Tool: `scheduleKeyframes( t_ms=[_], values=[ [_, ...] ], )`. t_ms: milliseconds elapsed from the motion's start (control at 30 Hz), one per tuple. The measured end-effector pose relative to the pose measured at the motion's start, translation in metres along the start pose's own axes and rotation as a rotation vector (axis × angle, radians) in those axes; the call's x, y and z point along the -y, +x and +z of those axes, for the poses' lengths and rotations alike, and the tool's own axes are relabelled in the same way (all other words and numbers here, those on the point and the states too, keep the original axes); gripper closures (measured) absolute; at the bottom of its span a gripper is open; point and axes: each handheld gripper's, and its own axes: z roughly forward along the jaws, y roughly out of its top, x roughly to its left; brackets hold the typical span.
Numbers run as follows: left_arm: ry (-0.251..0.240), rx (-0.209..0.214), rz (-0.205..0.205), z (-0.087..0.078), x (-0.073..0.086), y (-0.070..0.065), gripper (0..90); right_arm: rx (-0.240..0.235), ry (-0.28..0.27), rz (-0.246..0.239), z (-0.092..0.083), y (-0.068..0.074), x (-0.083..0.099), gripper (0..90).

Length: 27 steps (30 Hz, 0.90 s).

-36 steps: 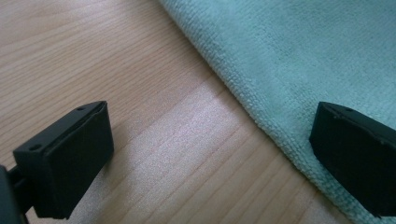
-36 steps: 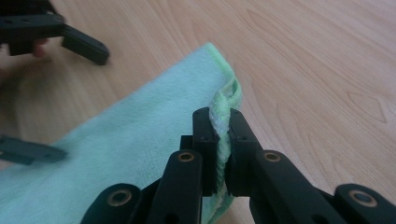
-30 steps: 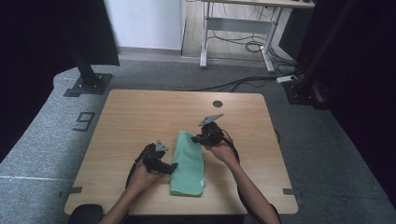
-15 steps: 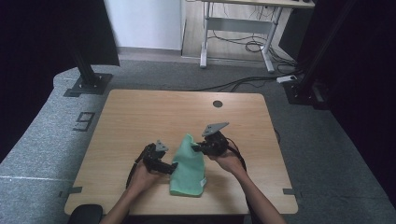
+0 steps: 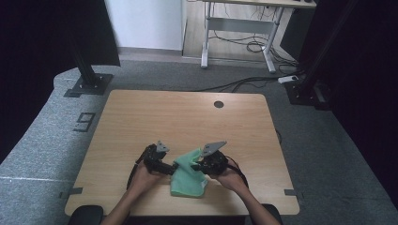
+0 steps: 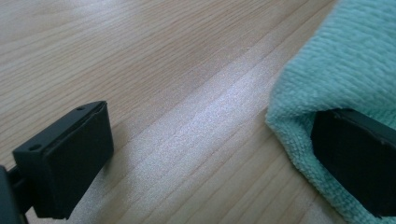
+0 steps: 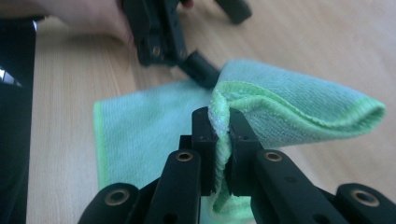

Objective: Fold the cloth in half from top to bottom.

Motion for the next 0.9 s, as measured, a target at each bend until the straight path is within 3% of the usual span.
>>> scheduleKeyframes(
  t_ms=[200, 467, 633, 900],
  values=[
    [-0.002, 0.003, -0.001, 0.0, 0.0, 0.0, 0.0, -0.006, 0.021, 0.039, 0.007, 0.003, 0.017, 82.5],
    [0.055, 0.048, 0.03, -0.008, -0.001, -0.002, 3.7, 0.018, 0.053, 0.052, 0.013, 0.006, 0.03, 81.8],
    [0.045, 0.037, 0.032, -0.007, 0.0, -0.004, 3.0, 0.041, 0.055, 0.06, 0.012, 0.005, 0.026, 82.0],
    [0.04, 0.033, 0.034, -0.006, 0.001, -0.003, 1.7, 0.153, 0.029, 0.05, -0.004, -0.023, 0.002, 82.8]
  ],
)
